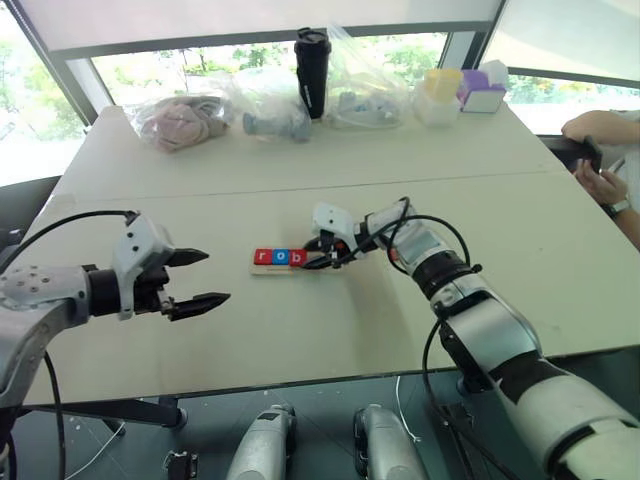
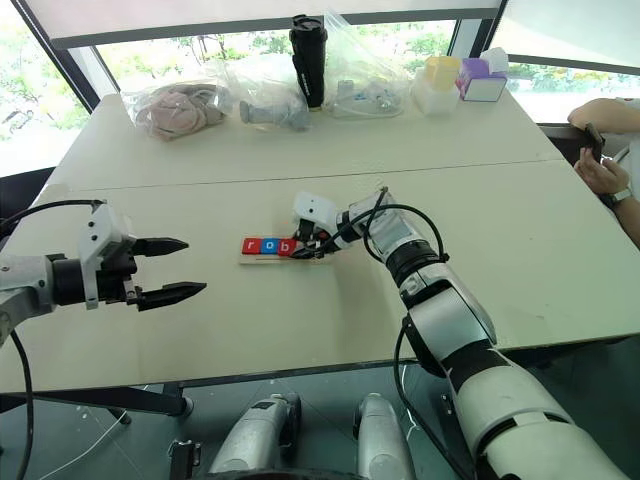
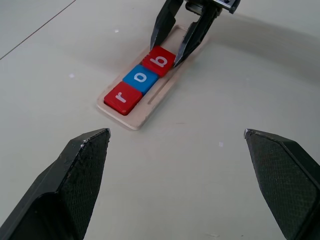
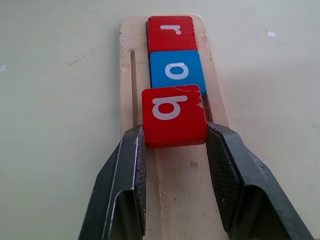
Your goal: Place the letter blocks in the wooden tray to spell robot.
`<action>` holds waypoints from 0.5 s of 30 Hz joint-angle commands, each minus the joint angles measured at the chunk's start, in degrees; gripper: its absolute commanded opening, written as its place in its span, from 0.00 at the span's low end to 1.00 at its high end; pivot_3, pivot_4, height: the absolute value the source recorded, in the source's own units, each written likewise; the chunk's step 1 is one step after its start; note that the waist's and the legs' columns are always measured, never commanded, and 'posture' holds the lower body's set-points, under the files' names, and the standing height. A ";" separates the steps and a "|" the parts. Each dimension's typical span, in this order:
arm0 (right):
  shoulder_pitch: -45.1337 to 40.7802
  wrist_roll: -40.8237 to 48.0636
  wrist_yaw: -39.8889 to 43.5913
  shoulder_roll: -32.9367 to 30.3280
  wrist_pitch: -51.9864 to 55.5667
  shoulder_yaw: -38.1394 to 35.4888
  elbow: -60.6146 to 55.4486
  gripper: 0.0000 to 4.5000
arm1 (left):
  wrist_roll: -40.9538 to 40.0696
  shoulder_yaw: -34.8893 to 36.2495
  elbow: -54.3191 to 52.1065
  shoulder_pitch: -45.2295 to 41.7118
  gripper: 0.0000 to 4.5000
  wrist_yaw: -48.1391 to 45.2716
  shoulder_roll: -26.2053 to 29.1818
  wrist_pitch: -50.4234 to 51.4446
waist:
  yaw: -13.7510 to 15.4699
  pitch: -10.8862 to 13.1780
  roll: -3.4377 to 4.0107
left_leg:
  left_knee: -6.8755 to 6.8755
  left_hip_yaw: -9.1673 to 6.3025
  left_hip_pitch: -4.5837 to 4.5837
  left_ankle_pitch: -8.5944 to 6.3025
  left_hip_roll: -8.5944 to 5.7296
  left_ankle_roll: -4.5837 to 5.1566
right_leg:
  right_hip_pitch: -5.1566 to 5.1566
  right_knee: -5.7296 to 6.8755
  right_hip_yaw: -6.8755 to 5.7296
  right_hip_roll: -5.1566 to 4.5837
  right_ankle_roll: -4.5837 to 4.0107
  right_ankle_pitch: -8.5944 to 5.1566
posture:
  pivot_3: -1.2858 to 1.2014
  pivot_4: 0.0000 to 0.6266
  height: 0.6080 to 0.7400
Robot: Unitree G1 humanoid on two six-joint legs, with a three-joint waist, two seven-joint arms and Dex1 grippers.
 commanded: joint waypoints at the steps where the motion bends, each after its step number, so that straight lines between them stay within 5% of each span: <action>1: -2.10 -0.61 -0.28 0.92 -1.78 -1.07 1.47 0.25 | -0.21 1.19 -1.65 0.29 1.00 0.77 -0.29 -0.16 | 0.03 0.00 0.00 | 0.00 0.00 0.00 0.00 0.00 0.00 | 0.00 0.00 0.00 0.00 0.00 0.00 | 0.52 0.24 1.00; 15: -3.25 -1.08 0.30 0.95 -2.38 -3.03 4.31 0.25 | 0.11 -0.82 -1.61 -1.20 1.00 2.31 -1.28 -0.18 | -0.03 0.00 0.00 | -0.02 0.00 0.01 0.02 -0.02 -0.04 | 0.00 0.01 0.01 0.01 0.00 0.00 | 0.52 0.24 1.00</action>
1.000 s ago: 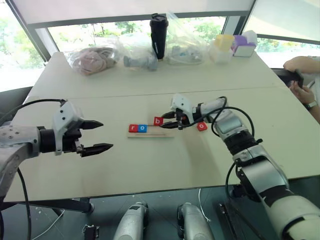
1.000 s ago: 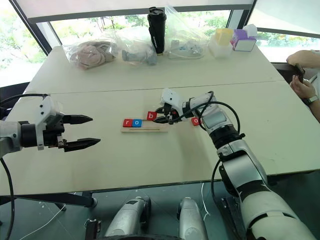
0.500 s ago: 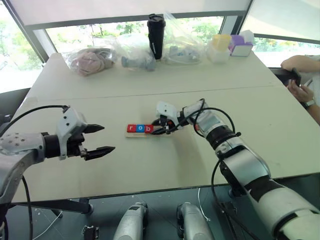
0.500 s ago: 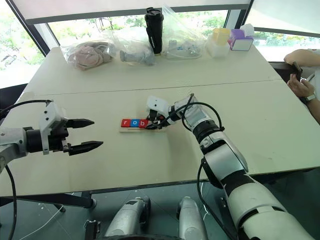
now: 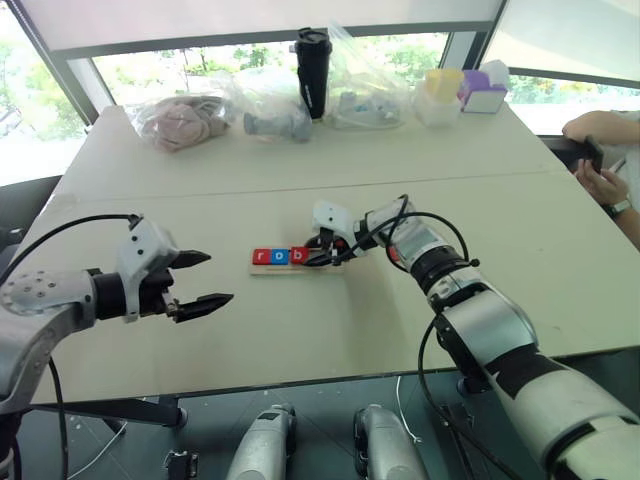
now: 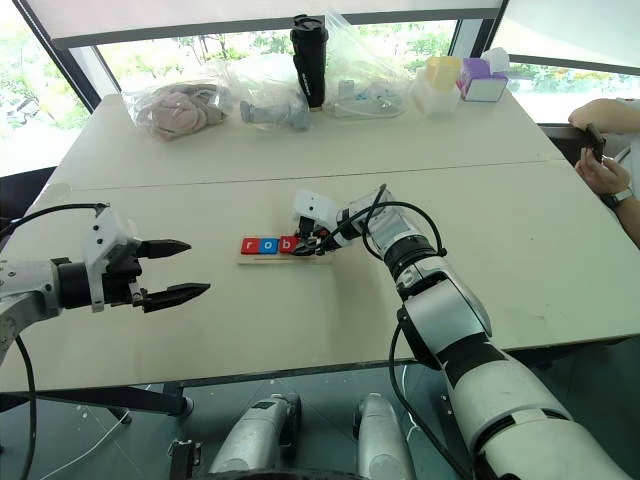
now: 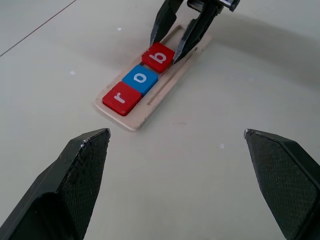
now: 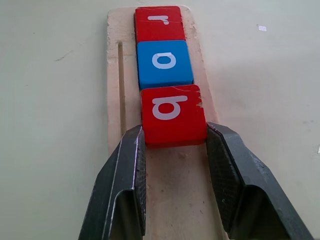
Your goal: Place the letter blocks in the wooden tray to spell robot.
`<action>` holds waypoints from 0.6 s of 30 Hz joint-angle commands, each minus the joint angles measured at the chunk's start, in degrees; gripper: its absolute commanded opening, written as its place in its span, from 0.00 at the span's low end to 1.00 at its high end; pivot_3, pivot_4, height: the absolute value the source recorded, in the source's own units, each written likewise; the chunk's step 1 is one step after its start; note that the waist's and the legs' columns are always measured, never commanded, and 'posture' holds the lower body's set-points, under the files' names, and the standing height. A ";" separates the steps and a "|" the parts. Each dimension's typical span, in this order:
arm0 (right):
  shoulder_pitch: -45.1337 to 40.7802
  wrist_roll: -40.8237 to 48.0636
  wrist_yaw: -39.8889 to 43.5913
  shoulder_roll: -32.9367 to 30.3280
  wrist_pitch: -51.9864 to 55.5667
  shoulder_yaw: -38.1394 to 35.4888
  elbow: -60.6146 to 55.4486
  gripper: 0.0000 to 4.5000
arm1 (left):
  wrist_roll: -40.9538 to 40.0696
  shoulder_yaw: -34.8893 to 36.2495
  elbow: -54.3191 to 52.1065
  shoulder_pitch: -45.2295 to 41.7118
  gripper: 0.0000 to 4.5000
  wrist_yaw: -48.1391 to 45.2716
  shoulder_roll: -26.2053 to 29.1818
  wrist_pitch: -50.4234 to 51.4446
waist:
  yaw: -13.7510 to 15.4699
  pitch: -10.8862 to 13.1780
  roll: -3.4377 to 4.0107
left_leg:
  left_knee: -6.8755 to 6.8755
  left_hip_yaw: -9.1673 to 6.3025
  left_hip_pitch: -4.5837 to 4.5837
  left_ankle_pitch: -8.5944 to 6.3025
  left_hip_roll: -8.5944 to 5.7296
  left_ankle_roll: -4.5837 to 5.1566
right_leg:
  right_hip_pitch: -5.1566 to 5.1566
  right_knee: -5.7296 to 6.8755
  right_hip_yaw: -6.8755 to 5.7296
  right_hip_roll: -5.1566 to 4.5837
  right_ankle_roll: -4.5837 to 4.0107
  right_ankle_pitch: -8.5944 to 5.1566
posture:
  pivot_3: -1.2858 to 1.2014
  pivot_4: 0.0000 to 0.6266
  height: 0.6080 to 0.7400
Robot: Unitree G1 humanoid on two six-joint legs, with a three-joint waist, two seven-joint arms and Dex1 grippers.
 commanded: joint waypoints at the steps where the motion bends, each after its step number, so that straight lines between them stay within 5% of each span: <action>1: -1.43 0.34 0.59 0.75 -0.02 -1.49 -0.57 0.25 | 0.21 -0.16 -0.75 -1.36 1.00 0.23 -0.09 -0.57 | -0.04 0.00 0.00 | 0.00 0.00 0.00 0.00 0.00 0.00 | 0.00 0.00 0.00 0.00 0.00 0.00 | 0.52 0.24 1.00; 9: -1.51 0.49 1.09 2.14 0.61 -2.17 -0.51 0.25 | 0.43 -0.88 -0.86 -1.66 1.00 0.64 -0.22 -0.67 | -0.57 0.00 0.00 | -0.01 -0.01 0.00 0.01 0.00 -0.01 | 0.00 0.01 0.00 0.01 0.01 0.01 | 0.52 0.24 1.00; 15: -1.96 0.14 -0.62 2.31 0.65 -3.01 0.65 0.94 | 0.40 -0.91 -0.84 -1.72 1.00 0.99 -0.22 -0.63 | -1.22 0.00 0.00 | -0.04 -0.03 0.00 0.01 0.00 -0.01 | -0.01 0.01 0.00 0.02 0.01 0.01 | 0.52 0.24 1.00; 18: -2.32 0.01 -2.17 1.96 -0.08 -3.44 0.77 0.99 | 0.55 -1.08 -0.73 -1.62 1.00 1.11 -0.30 -0.78 | -1.23 0.00 0.00 | -0.06 -0.03 0.01 0.01 0.00 -0.02 | -0.02 0.02 0.00 0.02 0.01 0.01 | 0.52 0.24 1.00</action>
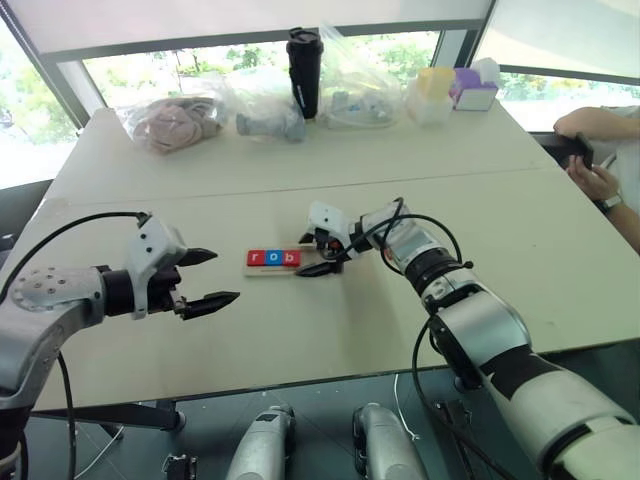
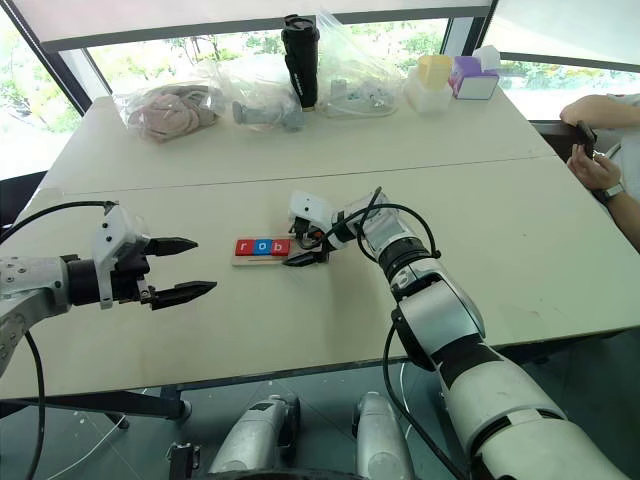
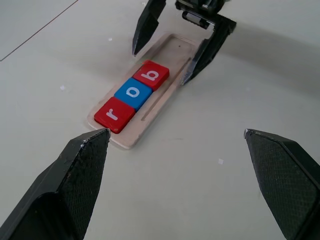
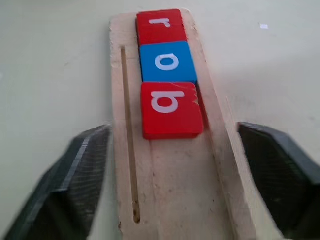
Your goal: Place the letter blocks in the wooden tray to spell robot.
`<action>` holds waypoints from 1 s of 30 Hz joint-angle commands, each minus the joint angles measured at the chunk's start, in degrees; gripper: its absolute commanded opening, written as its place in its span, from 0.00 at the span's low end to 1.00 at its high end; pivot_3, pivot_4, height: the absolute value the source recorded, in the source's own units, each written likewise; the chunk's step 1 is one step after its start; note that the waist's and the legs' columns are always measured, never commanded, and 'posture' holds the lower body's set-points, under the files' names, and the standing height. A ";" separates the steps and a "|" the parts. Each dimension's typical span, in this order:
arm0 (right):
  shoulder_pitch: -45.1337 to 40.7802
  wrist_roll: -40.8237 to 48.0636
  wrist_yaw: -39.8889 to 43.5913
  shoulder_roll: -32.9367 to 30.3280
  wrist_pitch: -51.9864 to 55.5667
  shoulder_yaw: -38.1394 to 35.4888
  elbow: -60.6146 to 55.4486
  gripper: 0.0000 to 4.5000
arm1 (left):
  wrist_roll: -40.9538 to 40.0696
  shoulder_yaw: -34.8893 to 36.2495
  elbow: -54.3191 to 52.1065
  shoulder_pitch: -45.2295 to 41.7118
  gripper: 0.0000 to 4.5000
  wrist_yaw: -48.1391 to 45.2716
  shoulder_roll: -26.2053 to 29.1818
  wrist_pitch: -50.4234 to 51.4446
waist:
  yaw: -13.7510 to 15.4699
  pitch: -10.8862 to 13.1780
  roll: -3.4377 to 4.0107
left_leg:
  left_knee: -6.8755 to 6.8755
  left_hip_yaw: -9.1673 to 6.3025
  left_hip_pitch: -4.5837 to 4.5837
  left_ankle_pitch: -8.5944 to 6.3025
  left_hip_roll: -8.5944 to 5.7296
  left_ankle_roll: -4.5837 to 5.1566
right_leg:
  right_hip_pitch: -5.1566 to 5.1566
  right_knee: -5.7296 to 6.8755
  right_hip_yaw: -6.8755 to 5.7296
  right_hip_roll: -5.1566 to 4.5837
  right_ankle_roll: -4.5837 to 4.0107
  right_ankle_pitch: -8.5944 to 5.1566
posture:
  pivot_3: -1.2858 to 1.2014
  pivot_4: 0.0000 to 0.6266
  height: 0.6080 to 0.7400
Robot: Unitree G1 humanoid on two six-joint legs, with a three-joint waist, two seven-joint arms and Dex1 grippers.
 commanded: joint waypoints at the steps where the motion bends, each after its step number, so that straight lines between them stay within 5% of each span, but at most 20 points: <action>1: -2.40 0.18 -1.34 -0.07 -1.07 -1.65 -0.92 0.99 | 0.47 0.58 -0.92 -0.40 1.00 0.17 -0.04 -0.76 | 0.00 0.00 0.00 | 0.00 0.00 0.00 0.00 0.00 0.00 | 0.00 0.00 0.00 0.00 0.00 0.00 | 0.52 0.24 1.00; 18: 1.46 1.36 -0.81 -0.11 0.95 -2.99 -10.26 0.99 | 1.31 -0.39 -0.29 -1.09 1.00 -0.18 -0.54 -1.26 | 0.03 0.00 0.00 | 0.01 0.00 0.00 0.01 0.01 0.00 | 0.01 0.00 0.00 0.00 0.00 0.00 | 0.52 0.24 1.00; 30: 0.26 -1.13 -5.54 1.16 -1.02 -1.89 -4.34 0.99 | 2.58 -0.73 -0.16 -0.47 1.00 0.36 -0.68 -1.67 | 0.04 0.00 0.00 | 0.01 0.00 0.00 0.01 0.02 -0.01 | 0.01 0.00 0.00 0.00 0.00 0.00 | 0.52 0.24 1.00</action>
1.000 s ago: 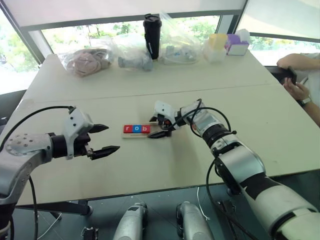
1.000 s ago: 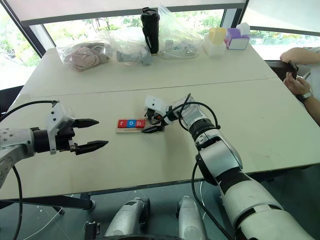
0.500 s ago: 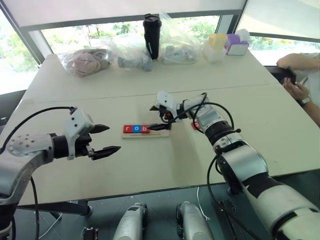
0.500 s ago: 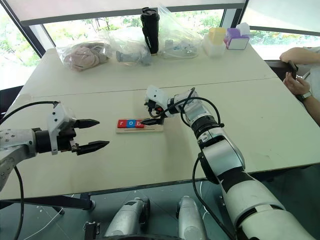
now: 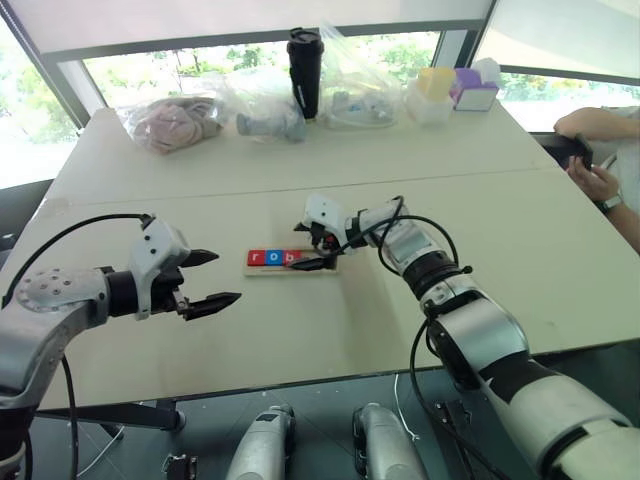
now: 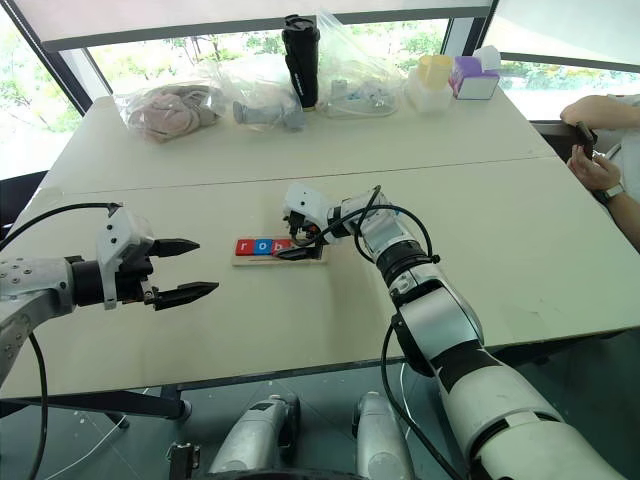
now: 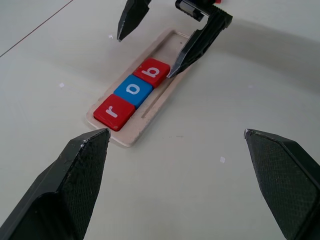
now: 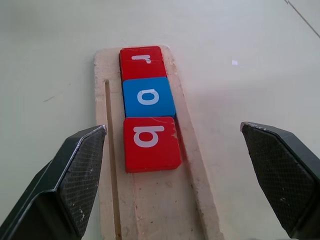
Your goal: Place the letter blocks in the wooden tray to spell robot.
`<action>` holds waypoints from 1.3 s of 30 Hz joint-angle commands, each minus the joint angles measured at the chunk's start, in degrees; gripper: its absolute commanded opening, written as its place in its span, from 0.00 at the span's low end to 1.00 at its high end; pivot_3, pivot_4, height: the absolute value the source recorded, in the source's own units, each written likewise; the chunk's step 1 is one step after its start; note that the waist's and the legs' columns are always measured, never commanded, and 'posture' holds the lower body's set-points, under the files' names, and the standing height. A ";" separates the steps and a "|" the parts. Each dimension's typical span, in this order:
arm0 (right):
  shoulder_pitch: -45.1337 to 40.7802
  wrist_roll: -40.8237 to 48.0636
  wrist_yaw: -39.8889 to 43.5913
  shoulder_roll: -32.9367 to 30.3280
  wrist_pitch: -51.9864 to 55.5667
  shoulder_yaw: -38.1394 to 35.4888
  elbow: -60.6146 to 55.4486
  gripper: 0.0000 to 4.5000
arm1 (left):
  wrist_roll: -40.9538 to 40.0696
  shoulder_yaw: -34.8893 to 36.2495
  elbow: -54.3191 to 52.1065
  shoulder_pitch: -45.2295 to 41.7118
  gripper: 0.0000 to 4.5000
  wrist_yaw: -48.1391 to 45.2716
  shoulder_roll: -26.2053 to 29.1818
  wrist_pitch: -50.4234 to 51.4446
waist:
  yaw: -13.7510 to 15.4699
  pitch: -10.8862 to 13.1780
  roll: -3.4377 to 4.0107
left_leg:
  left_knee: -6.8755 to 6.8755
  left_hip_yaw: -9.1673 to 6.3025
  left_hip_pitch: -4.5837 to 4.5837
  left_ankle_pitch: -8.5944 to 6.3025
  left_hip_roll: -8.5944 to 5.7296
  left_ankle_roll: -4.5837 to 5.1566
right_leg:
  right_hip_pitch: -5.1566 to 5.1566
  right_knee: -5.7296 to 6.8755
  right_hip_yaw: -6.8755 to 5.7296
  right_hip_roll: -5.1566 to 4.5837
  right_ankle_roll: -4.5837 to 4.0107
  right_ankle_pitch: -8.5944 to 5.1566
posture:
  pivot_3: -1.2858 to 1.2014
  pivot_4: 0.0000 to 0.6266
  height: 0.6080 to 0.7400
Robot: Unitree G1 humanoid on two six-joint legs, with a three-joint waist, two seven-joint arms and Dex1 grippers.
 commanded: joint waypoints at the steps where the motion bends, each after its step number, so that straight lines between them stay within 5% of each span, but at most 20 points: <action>1: -2.27 -0.74 -2.12 0.54 -1.59 -0.25 1.59 0.99 | 0.95 0.26 -0.53 -0.20 1.00 0.21 -0.04 -1.24 | -0.03 0.00 0.00 | 0.00 0.00 0.00 0.00 0.00 0.00 | 0.00 0.00 0.00 0.00 0.00 0.00 | 0.52 0.24 1.00; 14: -3.62 -0.27 -2.21 1.19 -3.66 -1.22 2.40 0.99 | 1.37 0.08 -0.41 -0.67 1.00 0.32 -0.88 -1.34 | -0.03 0.00 0.00 | -0.01 0.00 0.01 0.01 0.00 -0.01 | 0.01 0.01 0.00 0.00 0.00 0.00 | 0.52 0.24 1.00; 22: 0.67 9.31 4.21 -2.99 6.29 -7.40 -18.13 0.99 | 0.38 0.70 -0.66 -1.11 1.00 -0.31 -1.30 -1.52 | 0.26 0.01 0.02 | 0.00 -0.04 0.01 0.01 0.02 -0.01 | 0.02 0.01 0.00 0.00 0.01 0.00 | 0.52 0.24 1.00; 26: 4.71 13.99 -3.95 -6.72 19.70 -14.36 -34.27 0.99 | -1.86 1.56 -1.31 -2.95 1.00 -0.15 -2.31 -0.77 | 0.66 0.00 0.01 | 0.02 -0.06 0.01 0.00 0.01 -0.01 | 0.04 0.00 0.00 -0.03 0.00 0.00 | 0.52 0.24 1.00; 29: 14.08 16.87 -13.20 -10.68 40.12 -21.83 -54.77 0.99 | -5.20 1.67 -2.93 -5.19 1.00 0.07 -3.29 0.92 | 1.99 -0.02 -0.04 | 0.00 -0.06 0.01 0.00 0.01 -0.01 | 0.03 0.00 0.00 -0.05 0.00 0.00 | 0.52 0.24 1.00; 33: 25.64 20.66 -25.50 -8.27 56.82 -30.85 -74.73 0.99 | -3.87 -2.65 -3.37 -8.07 1.00 2.11 -6.80 -0.41 | 2.56 -0.05 -0.01 | 0.00 -0.06 0.00 0.00 -0.01 0.00 | 0.07 -0.04 -0.01 -0.12 0.00 -0.03 | 0.52 0.24 1.00; 39: 37.48 15.47 -37.90 -6.89 61.41 -26.10 -82.34 0.99 | -2.95 -9.36 -2.07 -12.44 1.00 3.71 -14.01 -0.65 | 1.79 -0.07 0.00 | 0.14 0.05 0.03 0.02 0.04 0.04 | 0.12 -0.03 0.04 -0.08 -0.32 -0.08 | 0.52 0.24 1.00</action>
